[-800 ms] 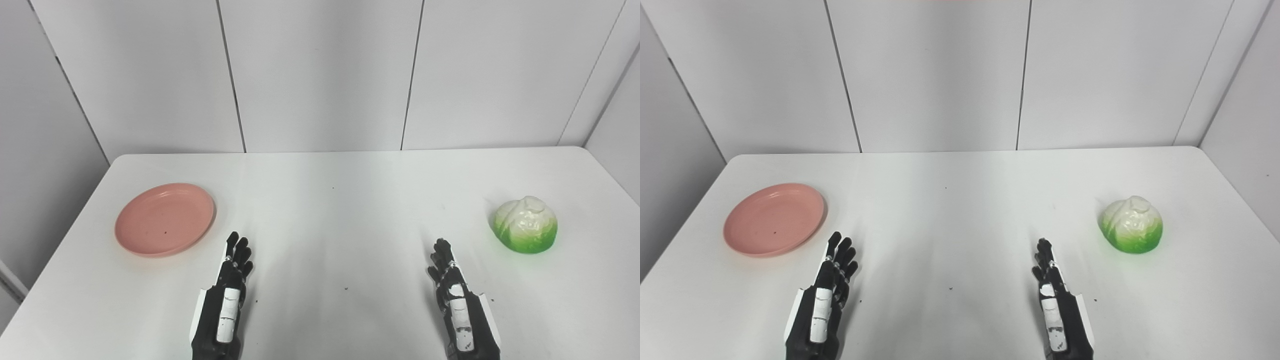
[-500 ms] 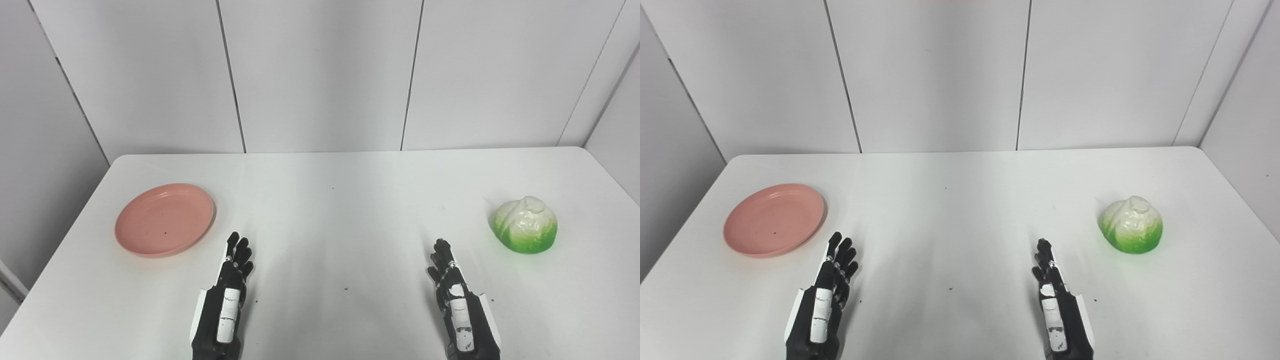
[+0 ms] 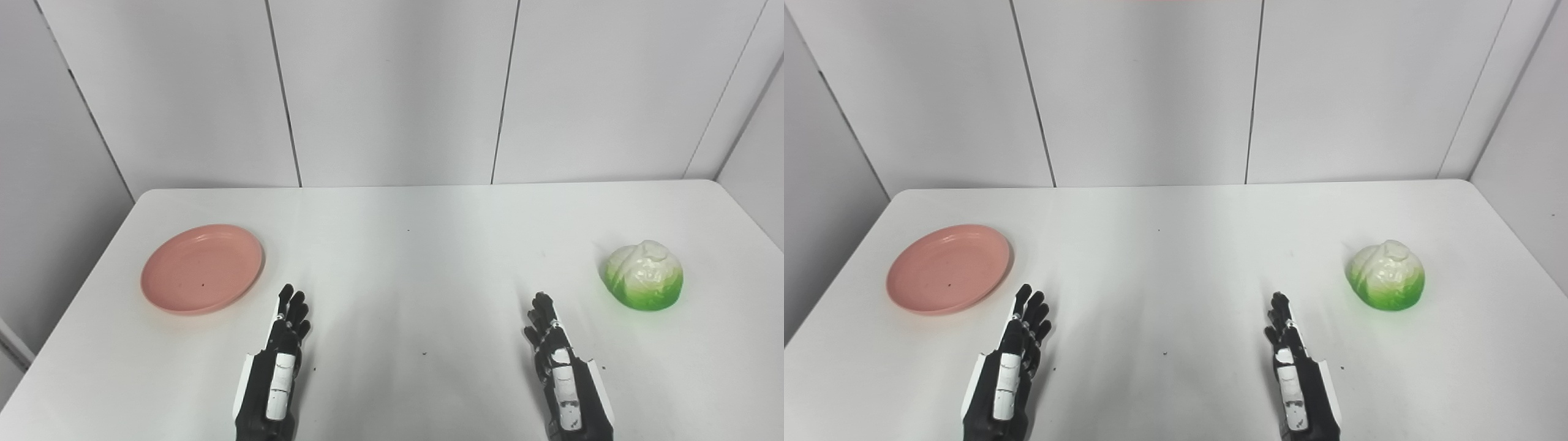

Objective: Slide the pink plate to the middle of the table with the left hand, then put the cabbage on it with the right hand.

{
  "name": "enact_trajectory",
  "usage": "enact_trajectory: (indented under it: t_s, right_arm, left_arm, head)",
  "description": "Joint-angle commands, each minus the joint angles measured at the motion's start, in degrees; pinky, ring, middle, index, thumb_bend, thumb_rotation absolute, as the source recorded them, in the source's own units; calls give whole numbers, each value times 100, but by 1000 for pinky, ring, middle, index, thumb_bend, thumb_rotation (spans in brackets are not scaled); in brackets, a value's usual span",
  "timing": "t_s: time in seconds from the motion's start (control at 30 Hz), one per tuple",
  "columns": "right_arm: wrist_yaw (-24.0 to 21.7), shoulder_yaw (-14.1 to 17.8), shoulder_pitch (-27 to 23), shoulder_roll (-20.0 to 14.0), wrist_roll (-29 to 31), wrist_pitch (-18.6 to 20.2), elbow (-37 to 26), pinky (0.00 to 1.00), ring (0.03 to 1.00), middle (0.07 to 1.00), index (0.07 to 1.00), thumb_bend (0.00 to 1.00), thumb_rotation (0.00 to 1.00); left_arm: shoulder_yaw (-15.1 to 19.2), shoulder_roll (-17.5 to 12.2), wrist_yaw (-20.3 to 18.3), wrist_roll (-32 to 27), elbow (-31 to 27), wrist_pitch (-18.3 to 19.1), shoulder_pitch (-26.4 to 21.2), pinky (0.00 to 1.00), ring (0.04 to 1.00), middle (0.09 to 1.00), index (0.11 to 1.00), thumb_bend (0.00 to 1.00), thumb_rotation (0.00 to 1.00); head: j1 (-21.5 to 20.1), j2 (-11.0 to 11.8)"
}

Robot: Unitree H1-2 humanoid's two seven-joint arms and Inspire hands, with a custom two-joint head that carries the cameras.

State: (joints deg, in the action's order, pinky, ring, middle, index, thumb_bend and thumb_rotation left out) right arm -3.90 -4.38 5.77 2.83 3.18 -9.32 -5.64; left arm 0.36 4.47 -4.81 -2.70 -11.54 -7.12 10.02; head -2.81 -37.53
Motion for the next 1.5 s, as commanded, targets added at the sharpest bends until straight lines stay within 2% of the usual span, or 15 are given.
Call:
enact_trajectory:
  t_s: [0.0,0.83,0.87,1.47]
  right_arm:
    - [-35,-1,295,-72,17,80,-9,1000,1000,1000,976,904,1000]
    - [-21,2,347,-65,32,41,-27,1000,1000,999,970,900,1000]
    - [-15,2,347,-60,27,54,-40,1000,1000,998,970,901,1000]
    - [-12,-15,337,-53,-11,77,-65,1000,1000,998,974,897,1000]
  left_arm:
    - [26,-189,4,19,-167,-140,666,1000,1000,1000,1000,901,936]
    - [13,-220,-23,74,-148,-198,725,1000,1000,1000,1000,909,943]
    - [14,-222,-25,70,-154,-191,723,1000,1000,1000,1000,909,942]
    - [14,-232,-35,58,-160,-153,693,1000,1000,1000,1000,908,936]
  head:
    - [3,0]
    - [-9,68]
    - [8,3]
    - [-1,-24]
